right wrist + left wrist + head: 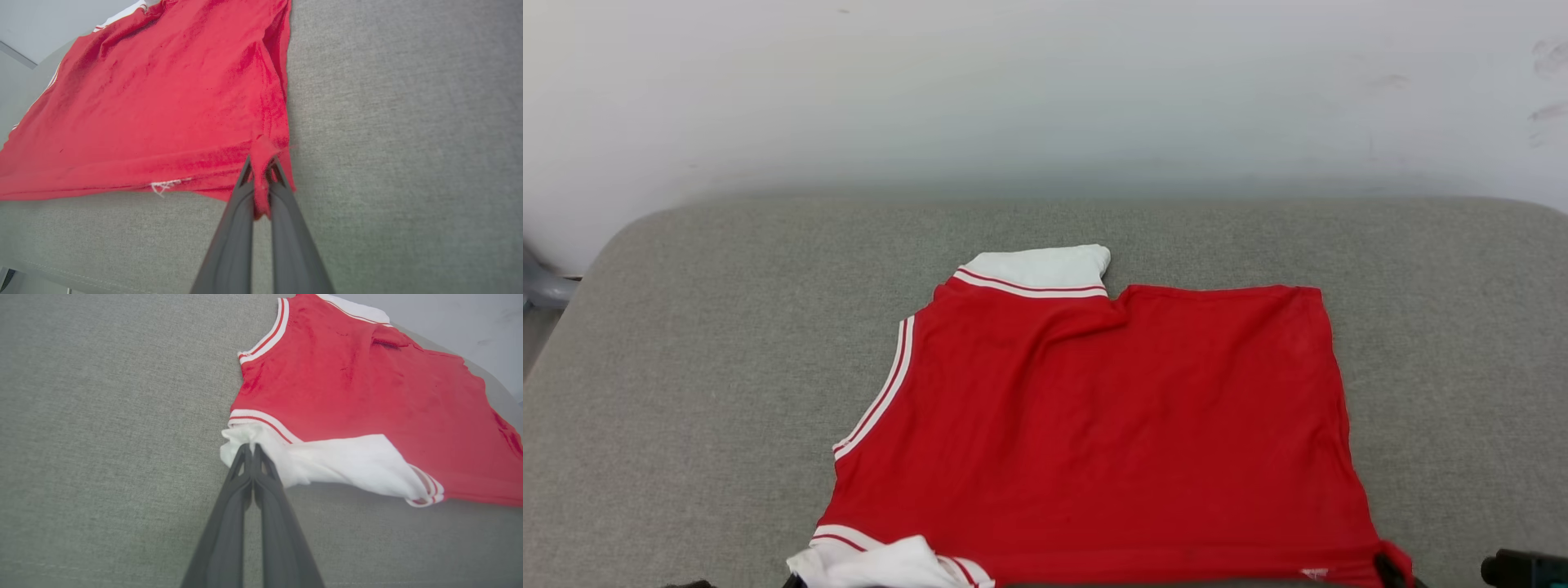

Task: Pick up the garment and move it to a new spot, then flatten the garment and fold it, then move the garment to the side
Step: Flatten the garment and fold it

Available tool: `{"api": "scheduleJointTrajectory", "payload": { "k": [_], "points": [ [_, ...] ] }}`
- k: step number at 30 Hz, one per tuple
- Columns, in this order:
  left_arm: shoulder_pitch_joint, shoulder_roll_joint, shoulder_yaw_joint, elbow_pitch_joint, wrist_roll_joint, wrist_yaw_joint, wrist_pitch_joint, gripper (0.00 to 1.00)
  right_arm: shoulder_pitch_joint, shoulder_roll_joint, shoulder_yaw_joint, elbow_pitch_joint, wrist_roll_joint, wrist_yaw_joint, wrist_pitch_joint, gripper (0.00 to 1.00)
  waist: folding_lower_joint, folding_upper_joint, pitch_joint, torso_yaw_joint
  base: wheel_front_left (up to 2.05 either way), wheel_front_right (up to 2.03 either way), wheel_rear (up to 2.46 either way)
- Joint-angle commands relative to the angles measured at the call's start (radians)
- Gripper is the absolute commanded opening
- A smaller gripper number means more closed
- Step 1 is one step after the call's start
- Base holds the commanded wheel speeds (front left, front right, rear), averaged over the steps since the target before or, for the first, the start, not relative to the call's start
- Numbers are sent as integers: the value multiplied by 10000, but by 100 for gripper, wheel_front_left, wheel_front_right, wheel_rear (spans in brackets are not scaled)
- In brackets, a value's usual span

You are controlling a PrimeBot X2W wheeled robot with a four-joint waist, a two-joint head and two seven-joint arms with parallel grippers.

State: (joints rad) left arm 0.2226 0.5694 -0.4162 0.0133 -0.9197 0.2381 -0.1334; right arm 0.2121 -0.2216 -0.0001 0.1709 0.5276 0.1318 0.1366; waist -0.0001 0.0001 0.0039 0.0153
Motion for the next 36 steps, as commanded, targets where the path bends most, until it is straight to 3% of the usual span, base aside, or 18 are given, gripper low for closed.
{"api": "scheduleJointTrajectory", "payload": {
  "k": [1, 7, 13, 24, 36],
  "points": [
    [-8, 151, 82, -141, 59, 50, 4, 0, 40, 108, -215, -289, -164, -22, 108, 0, 1, -1, 87, -10, 0, 0, 0],
    [-1253, 225, -5, -251, 381, -199, 173, 0, -462, 632, -441, -1313, -931, -20, 832, 0, 1, -1, 531, -44, 0, 0, 0],
    [-3008, -115, -218, 562, 760, -740, 86, 0, -1511, 588, -283, -1429, -1209, -19, 1190, 0, 1, -1, 1070, -120, 0, 0, 0],
    [-5434, -873, -327, 2745, 993, -1717, -567, 0, -3573, 117, 110, -305, -1085, -17, 1039, 0, 1, -1, 2248, -100, 0, 0, 0],
    [-6691, -1592, -801, 5226, 845, -2856, -494, 0, -4575, -42, 693, 1651, -904, -17, 365, 0, 1, -1, 3043, -58, 0, 0, 0]
  ]
}}
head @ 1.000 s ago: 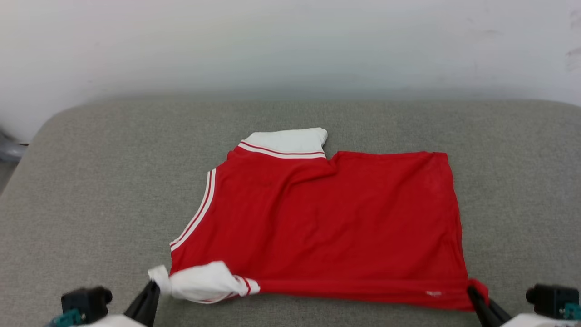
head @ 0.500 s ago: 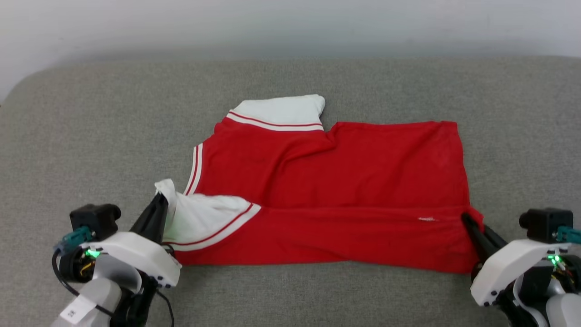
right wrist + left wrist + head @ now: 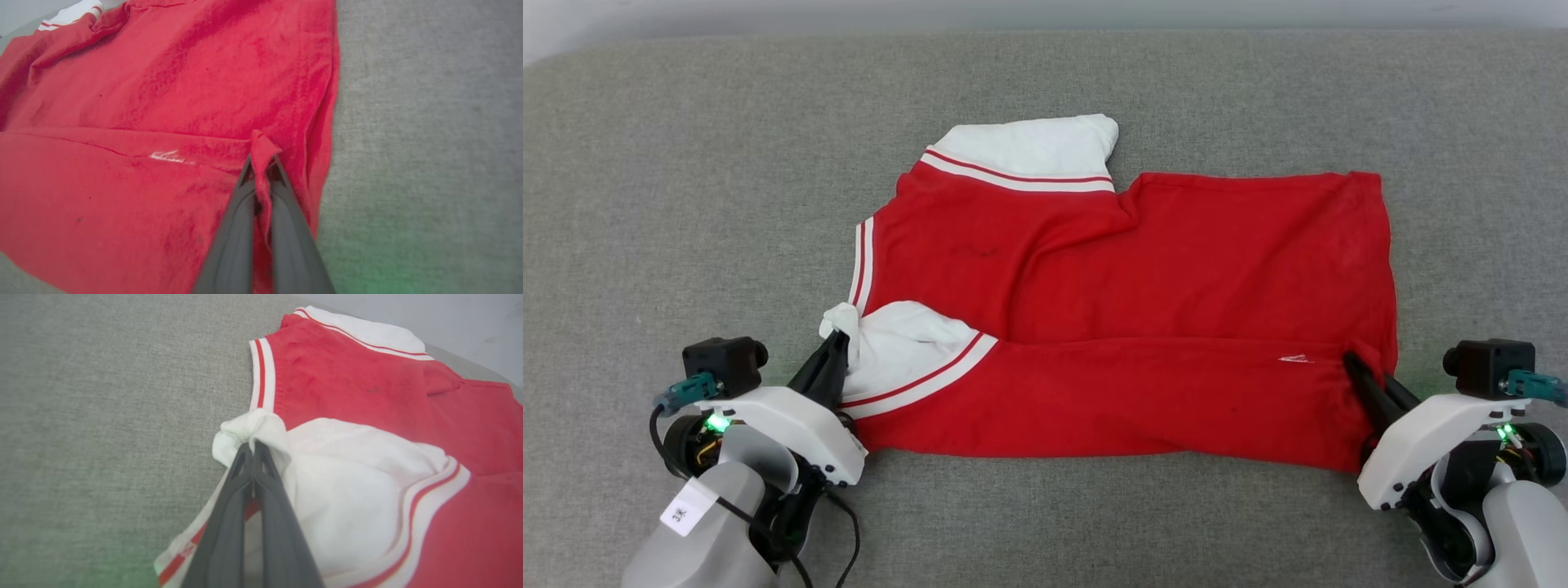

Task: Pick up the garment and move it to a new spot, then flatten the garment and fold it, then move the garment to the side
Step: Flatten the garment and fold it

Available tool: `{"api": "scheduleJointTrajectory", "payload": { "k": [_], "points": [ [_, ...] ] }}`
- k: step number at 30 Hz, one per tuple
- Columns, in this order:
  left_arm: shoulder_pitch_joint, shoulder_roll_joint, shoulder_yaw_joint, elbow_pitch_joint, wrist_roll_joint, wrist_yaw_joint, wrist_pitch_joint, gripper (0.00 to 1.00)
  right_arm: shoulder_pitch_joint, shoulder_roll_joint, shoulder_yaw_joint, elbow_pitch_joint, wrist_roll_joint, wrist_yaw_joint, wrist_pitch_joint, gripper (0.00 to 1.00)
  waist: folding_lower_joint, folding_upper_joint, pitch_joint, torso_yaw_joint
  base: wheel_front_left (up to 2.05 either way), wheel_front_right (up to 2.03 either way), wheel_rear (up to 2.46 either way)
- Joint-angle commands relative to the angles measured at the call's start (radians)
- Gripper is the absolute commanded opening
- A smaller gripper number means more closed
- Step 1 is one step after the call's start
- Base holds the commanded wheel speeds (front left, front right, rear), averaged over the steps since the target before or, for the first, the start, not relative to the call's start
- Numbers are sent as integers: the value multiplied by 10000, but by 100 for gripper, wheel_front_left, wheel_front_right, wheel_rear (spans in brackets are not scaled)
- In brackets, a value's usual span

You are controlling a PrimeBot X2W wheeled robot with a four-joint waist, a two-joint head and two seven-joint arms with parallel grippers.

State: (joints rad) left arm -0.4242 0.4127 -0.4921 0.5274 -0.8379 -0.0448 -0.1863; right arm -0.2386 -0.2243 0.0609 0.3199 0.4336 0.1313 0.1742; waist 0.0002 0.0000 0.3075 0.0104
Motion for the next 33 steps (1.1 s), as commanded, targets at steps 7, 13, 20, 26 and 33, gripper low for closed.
{"api": "scheduleJointTrajectory", "payload": {
  "k": [7, 13, 20, 26, 33],
  "points": [
    [-435, -208, -110, 894, 51, -71, -54, 100, -406, -37, 408, 746, 189, -13, -1136, 100, -2, 0, -294, -22, 0, 0, 0],
    [-314, 6, 144, 946, 43, 209, -317, 100, -203, -76, 312, 342, -283, -13, -2815, 100, -2, 0, -798, -63, 0, 0, 0],
    [-14, 714, 467, 413, -27, 697, -104, 100, 385, 366, -357, -634, -932, -12, -3208, 100, -2, 0, -1283, -184, 0, 0, 0],
    [255, 1677, 586, -754, -516, 965, 1624, 100, 1084, 866, -780, -1742, -1459, -12, -2794, 100, -2, 0, -1485, -346, 0, 0, 0],
    [737, 2656, 614, -2535, -1606, 1285, 4438, 100, 1698, 1304, -1071, -2593, -1725, -12, -2498, 100, -2, 0, -1521, -495, 0, 0, 0]
  ]
}}
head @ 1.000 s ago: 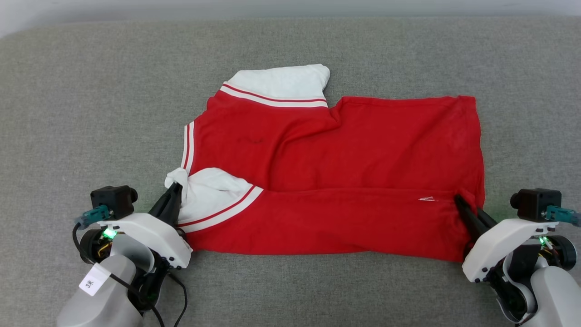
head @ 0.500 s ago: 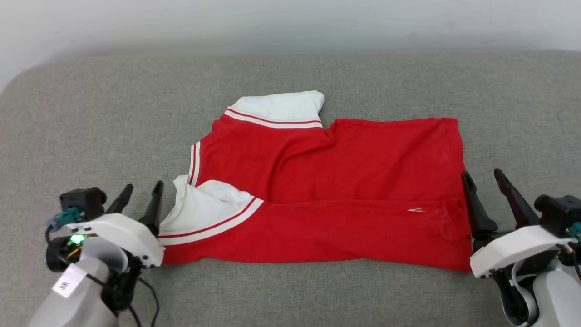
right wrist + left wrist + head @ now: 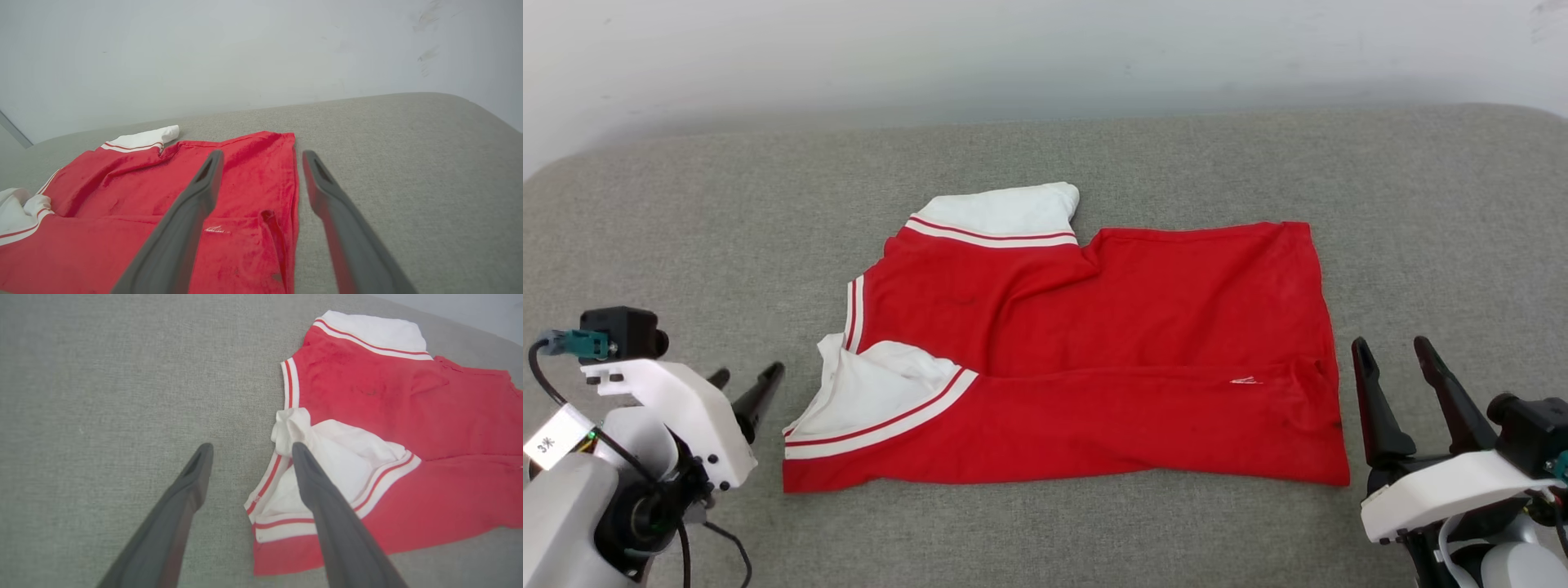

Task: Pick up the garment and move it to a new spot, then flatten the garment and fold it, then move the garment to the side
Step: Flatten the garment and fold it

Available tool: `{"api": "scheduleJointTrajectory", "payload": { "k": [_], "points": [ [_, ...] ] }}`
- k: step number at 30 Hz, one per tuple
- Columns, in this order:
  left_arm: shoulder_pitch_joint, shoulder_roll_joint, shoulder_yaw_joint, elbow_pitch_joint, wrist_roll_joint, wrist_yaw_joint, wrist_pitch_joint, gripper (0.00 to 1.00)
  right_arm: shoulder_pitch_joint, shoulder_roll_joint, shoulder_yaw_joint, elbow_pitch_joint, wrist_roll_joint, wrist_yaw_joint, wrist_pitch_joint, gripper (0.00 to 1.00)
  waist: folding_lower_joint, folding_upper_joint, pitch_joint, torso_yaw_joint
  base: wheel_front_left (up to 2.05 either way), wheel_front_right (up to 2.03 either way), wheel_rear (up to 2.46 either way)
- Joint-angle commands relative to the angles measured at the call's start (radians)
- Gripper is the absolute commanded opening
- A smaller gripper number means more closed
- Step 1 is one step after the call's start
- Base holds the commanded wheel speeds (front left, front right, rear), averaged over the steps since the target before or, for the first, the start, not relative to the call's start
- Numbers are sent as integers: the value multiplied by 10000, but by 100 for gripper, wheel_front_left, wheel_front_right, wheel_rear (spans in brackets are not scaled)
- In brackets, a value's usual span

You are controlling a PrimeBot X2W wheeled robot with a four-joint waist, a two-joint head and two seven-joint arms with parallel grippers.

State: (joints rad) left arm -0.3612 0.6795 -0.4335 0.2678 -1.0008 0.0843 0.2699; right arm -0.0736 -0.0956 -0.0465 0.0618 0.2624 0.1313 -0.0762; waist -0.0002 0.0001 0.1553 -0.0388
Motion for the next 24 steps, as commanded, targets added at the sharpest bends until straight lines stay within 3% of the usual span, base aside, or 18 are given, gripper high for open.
{"api": "scheduleJointTrajectory", "payload": {
  "k": [1, 7, 12, 18, 22, 23, 24],
  "points": [
    [243, 95, 9, -208, -167, 123, 325, 100, 119, 59, -25, -104, -54, -10, 27, 100, 2, -1, -3, -22, 0, 0, 0],
    [774, 612, -83, -1539, -853, 723, 1939, 100, 263, 244, -109, -369, -118, -10, 223, 100, 2, -1, 10, -176, 0, 0, 0],
    [952, 656, -463, -1675, -825, 1085, 2592, 100, 175, 307, -117, -462, -123, -10, 307, 100, 2, -1, 219, -283, 0, 0, 0],
    [734, 267, -800, -836, -765, 1148, 2808, 100, -57, 355, -109, -507, -41, -10, 342, 100, 2, -1, 561, -411, 0, 0, 0],
    [731, -115, -1194, -277, -709, 933, 2951, 100, -10, 375, -221, -453, 37, -12, 405, 100, 2, -1, 680, -463, 0, 0, 0],
    [729, -246, -1251, -170, -708, 847, 2893, 76, -4, 379, -242, -451, 89, -10, 416, 100, 2, -1, 699, -478, 0, 0, 0],
    [739, -374, -1295, -76, -726, 761, 2822, 29, 3, 381, -287, -431, 151, -12, 463, 100, 2, -1, 725, -488, 0, 0, 0]
  ]
}}
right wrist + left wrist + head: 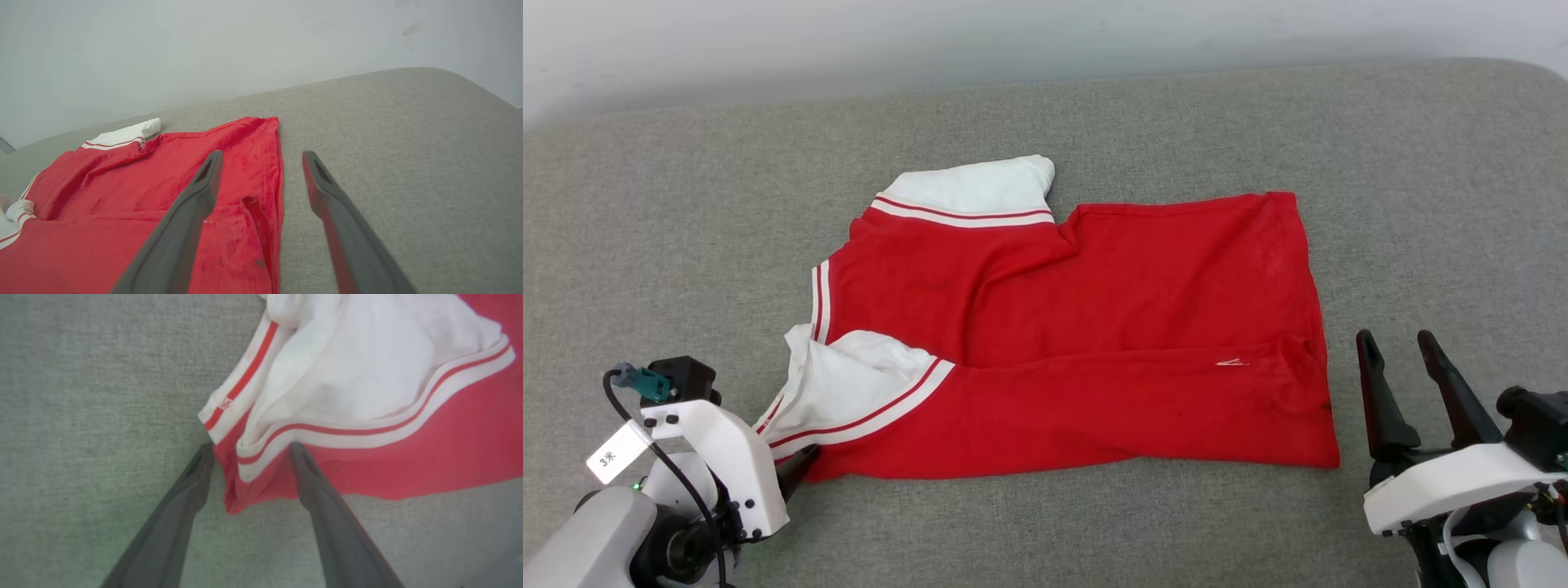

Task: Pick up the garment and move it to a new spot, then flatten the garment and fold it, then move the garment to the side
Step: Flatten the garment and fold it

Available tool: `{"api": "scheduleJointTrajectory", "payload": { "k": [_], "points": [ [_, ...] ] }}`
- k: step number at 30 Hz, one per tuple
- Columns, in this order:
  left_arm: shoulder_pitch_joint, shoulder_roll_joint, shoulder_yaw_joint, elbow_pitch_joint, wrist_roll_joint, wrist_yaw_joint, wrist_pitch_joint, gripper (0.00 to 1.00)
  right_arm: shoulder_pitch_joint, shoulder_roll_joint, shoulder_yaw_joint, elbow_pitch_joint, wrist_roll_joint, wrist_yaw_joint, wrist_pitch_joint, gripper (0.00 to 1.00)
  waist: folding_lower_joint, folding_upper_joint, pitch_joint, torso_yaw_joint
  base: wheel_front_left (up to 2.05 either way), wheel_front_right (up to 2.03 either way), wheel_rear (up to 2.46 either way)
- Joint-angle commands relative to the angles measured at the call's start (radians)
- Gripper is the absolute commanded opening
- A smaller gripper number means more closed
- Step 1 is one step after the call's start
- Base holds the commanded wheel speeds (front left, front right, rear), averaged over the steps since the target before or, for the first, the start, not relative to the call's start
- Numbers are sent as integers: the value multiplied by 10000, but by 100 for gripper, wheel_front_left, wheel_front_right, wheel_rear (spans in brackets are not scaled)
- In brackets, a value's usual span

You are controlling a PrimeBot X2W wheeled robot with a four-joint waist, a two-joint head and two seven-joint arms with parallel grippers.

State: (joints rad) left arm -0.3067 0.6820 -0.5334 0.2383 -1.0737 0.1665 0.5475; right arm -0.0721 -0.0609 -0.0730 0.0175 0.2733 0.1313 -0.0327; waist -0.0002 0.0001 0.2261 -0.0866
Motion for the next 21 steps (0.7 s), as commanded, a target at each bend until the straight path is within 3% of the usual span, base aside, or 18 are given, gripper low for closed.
{"api": "scheduleJointTrajectory", "payload": {
  "k": [1, 4, 10, 21],
  "points": [
    [207, -536, -332, 286, -55, -180, 7, 4, 3, 30, -79, 61, 138, -12, 79, 100, 2, -1, 36, -10, 0, 0, 0],
    [198, -738, -409, 441, -93, -441, -129, 0, -23, -180, -280, 143, 413, -12, 268, 100, 2, -1, 62, 4, 0, 0, 0],
    [-37, -451, -119, 207, 114, -639, -677, 0, -109, -671, -675, 311, 1102, -10, 1321, 100, 2, -1, -66, 117, 0, 0, 0],
    [126, 314, 241, -1707, 656, -6, -1176, 0, -257, -1893, -449, 20, 2061, -10, 6614, 100, 2, -1, -48, 420, 0, 0, 0]
  ]
}}
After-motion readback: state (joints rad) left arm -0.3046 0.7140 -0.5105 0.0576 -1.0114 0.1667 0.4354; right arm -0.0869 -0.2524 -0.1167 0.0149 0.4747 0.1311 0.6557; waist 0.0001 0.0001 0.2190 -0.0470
